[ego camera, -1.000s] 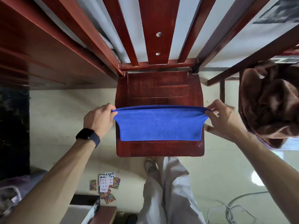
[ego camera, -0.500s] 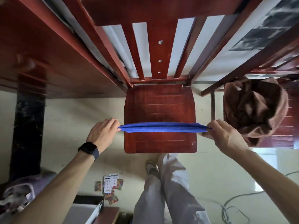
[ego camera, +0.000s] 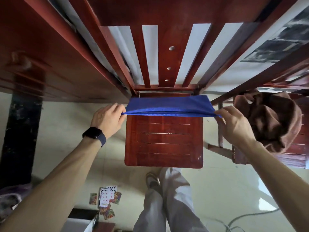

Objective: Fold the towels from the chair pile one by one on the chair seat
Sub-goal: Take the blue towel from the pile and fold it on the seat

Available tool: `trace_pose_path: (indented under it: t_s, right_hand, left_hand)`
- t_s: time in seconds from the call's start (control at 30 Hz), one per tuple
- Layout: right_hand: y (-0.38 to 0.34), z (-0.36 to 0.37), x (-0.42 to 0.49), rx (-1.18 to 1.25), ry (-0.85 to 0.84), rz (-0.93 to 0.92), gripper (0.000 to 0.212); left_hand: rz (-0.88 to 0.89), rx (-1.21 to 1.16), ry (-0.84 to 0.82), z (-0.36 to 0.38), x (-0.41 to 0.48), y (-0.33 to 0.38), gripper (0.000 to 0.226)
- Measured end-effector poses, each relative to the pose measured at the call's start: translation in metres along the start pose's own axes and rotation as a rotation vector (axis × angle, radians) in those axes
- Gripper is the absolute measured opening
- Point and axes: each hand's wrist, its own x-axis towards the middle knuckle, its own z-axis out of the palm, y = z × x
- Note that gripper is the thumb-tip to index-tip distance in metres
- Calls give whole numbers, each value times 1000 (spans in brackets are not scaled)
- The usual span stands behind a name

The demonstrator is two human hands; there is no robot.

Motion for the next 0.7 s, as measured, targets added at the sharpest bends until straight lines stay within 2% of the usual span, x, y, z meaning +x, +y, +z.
trace_pose_path:
  t_s: [0.13, 0.23, 0.33, 0.47, 0.53, 0.6, 0.63, 0.7]
  right_hand:
    - [1, 34, -18, -22, -1, 23, 21]
    - [8, 78, -51, -21, -144, 38, 27]
    - [11, 123, -97, -78, -323, 97, 24]
    - [3, 146, -135, -172, -519, 227, 22]
    - [-5, 144, -137, -184, -437, 235, 23]
    - [-20, 139, -126, -145, -251, 187, 27]
    - [-30, 139, -115, -125, -176, 163, 32]
    - [-45, 151, -88, -93, -131, 134, 42]
  left_hand:
    - [74, 111, -8, 36, -20, -1, 13]
    - [62, 154, -175, 82, -45, 4, 23]
    - [4, 149, -340, 127, -73, 16, 30]
    - [-98, 89, -477, 154, -106, 26, 38]
    - [-251, -18, -476, 147, -112, 34, 39]
    - [-360, -165, -345, 139, -109, 46, 37]
    - [-373, -232, -252, 137, -101, 56, 36]
    - [-338, -311, -102, 143, -80, 82, 41]
